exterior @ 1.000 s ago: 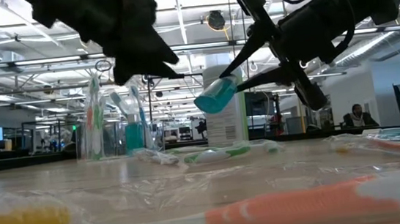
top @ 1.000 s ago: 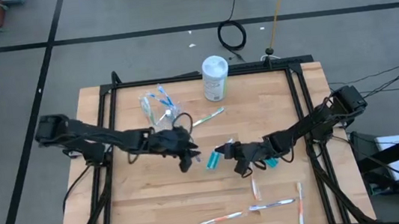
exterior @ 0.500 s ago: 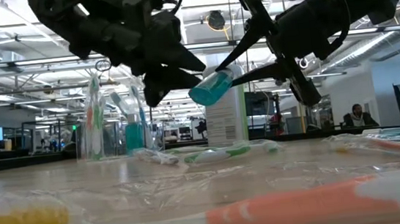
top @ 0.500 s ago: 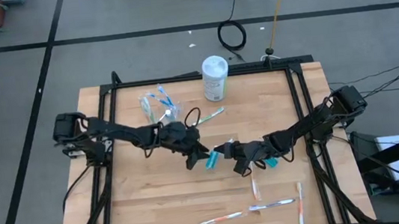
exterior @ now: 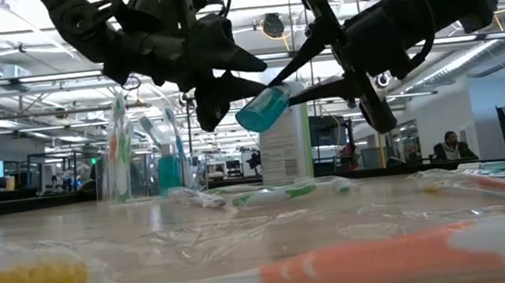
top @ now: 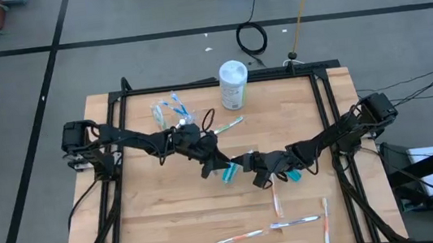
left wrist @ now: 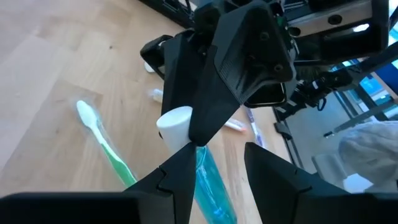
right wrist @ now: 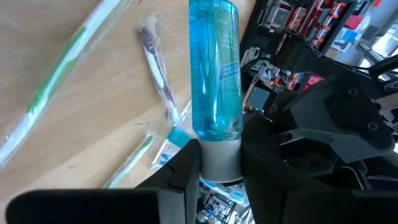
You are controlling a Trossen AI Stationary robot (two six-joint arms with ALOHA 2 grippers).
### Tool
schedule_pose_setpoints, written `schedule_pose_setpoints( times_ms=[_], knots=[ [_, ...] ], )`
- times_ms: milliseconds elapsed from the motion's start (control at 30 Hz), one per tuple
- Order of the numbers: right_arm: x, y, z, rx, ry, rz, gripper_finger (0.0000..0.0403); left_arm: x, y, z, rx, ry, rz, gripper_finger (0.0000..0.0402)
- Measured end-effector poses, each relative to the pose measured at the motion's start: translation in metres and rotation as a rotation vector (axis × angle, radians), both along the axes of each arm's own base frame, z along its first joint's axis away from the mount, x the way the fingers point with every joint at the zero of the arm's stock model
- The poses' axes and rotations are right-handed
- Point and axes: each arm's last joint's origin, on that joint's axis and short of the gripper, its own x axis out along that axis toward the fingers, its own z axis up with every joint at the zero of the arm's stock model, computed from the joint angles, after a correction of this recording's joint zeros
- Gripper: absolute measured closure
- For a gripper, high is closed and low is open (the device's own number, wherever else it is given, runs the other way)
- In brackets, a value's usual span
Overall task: Pick & Place toothbrushing station
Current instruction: Put the mouthwash into the middle of the transparent organizer
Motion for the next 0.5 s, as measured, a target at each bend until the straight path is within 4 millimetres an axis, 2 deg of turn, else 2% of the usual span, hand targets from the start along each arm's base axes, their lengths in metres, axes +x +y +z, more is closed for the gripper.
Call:
schedule_pose_setpoints(
  times_ms=[333,500],
  knots=[
    [0.0,-0.002,0.0,0.015,-0.002,-0.011,0.0312,-0.001,0.021,0.003,0.003,-0.017,0.07,0.0256],
    [0.001,-0.002,0.0,0.014,-0.003,-0.019,0.0312,-0.001,0.02,0.004,0.002,-0.019,0.059,0.0256]
  ],
)
